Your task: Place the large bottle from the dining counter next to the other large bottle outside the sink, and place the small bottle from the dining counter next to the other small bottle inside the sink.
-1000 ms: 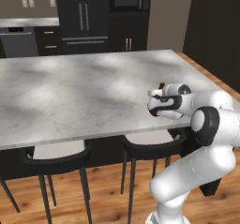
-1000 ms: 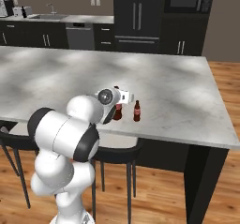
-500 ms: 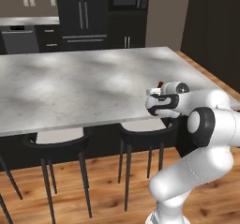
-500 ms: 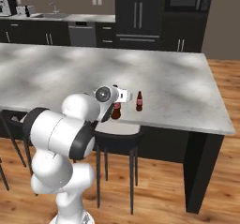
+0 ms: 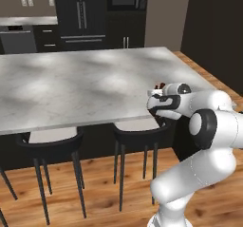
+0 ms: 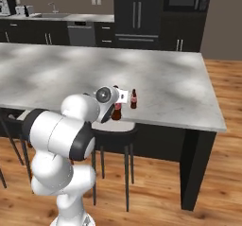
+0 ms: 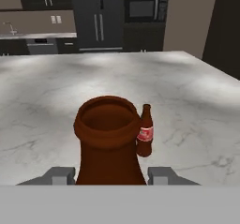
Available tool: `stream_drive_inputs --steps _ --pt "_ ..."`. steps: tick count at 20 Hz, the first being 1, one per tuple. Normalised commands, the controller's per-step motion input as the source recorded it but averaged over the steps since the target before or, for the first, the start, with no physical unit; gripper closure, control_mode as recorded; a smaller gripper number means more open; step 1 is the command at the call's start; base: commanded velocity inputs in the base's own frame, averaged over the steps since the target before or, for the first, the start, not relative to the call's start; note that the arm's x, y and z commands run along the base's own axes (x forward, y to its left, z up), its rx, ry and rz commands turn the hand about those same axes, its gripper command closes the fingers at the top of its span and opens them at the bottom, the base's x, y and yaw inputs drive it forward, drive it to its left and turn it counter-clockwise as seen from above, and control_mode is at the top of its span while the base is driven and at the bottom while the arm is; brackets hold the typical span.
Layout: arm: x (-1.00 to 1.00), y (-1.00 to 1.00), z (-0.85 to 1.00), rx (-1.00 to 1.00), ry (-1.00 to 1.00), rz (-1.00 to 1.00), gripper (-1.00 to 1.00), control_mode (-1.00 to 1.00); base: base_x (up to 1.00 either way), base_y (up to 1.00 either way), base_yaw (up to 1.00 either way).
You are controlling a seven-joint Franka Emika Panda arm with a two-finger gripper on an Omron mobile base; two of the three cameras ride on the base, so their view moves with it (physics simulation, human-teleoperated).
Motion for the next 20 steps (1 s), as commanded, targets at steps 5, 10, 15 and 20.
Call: stream_drive_inputs --steps 5,10,15,20 --pt "0.00 0.00 0.00 0.00 0.00 0.00 1.00 1.00 0.00 -0.73 0.00" --pt "0.00 0.00 0.00 0.00 0.00 0.00 1.00 1.00 0.00 -0.74 0.00" --pt "0.00 0.00 0.00 0.00 0.00 0.00 1.00 1.00 0.00 -0.73 0.00" --pt "0.00 0.00 0.00 0.00 0.00 0.00 1.00 1.00 0.00 -0.73 0.00"
